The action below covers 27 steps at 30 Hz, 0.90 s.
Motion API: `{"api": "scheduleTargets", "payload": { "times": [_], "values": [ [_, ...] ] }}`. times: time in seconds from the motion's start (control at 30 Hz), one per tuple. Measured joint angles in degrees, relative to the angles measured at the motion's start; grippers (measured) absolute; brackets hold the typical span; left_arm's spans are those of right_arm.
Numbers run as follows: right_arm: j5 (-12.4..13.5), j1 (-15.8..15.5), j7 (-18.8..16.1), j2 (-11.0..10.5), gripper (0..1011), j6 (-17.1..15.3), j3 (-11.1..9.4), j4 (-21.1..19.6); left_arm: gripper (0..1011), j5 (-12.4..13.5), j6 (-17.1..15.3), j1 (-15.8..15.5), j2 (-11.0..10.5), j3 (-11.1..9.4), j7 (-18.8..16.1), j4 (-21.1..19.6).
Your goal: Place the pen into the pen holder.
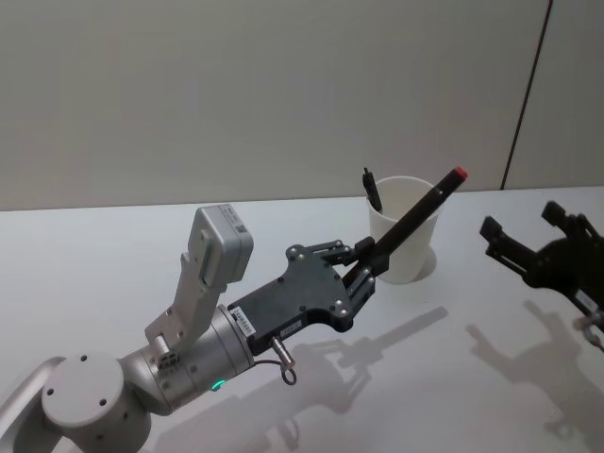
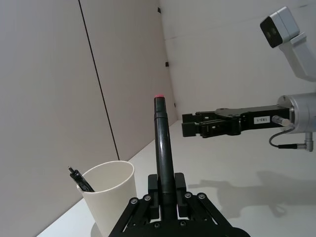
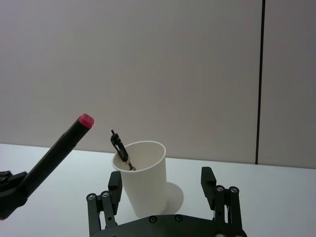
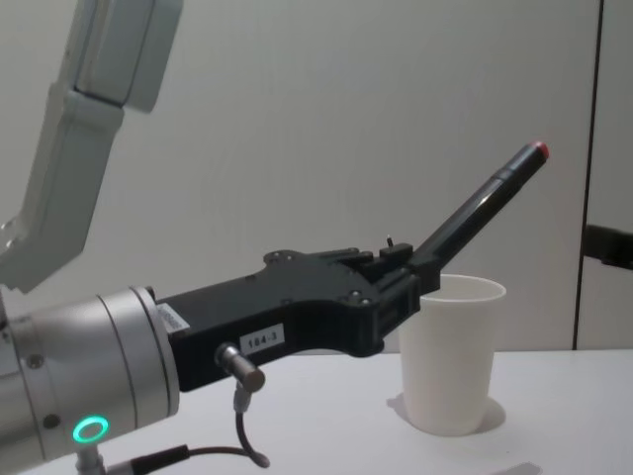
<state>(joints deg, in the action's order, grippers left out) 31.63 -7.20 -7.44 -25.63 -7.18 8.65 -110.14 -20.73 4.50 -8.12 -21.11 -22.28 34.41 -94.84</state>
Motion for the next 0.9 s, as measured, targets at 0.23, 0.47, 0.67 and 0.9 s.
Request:
{"api": "scheduleTargets", "payload": {
  "times": [0.23, 0.47, 0.67, 0.9],
  "values": [
    [4.82, -2.19, -2.45, -2.75, 1001, -1.66, -1.59, -1.87, 189, 0.05, 0.04, -0.02, 0.01, 0.00, 0.02, 0.01],
    [8.48, -2.60, -5.08, -3.48, 1001, -2.54, -2.07, -2.57, 189, 0.06, 0.04, -0.02, 0.02, 0.00, 0.03, 0.00],
    [12.45, -2.19, -8.01, -3.41, 1001, -3.76, -2.08, -2.85, 189, 0.06, 0.04, -0.02, 0.02, 0.00, 0.03, 0.00],
    [17.79, -1.43, -10.55, -3.30, 1001, -6.35, -2.00, -3.01, 189, 0.06, 0.04, -0.02, 0.02, 0.00, 0.02, 0.00]
  ]
}}
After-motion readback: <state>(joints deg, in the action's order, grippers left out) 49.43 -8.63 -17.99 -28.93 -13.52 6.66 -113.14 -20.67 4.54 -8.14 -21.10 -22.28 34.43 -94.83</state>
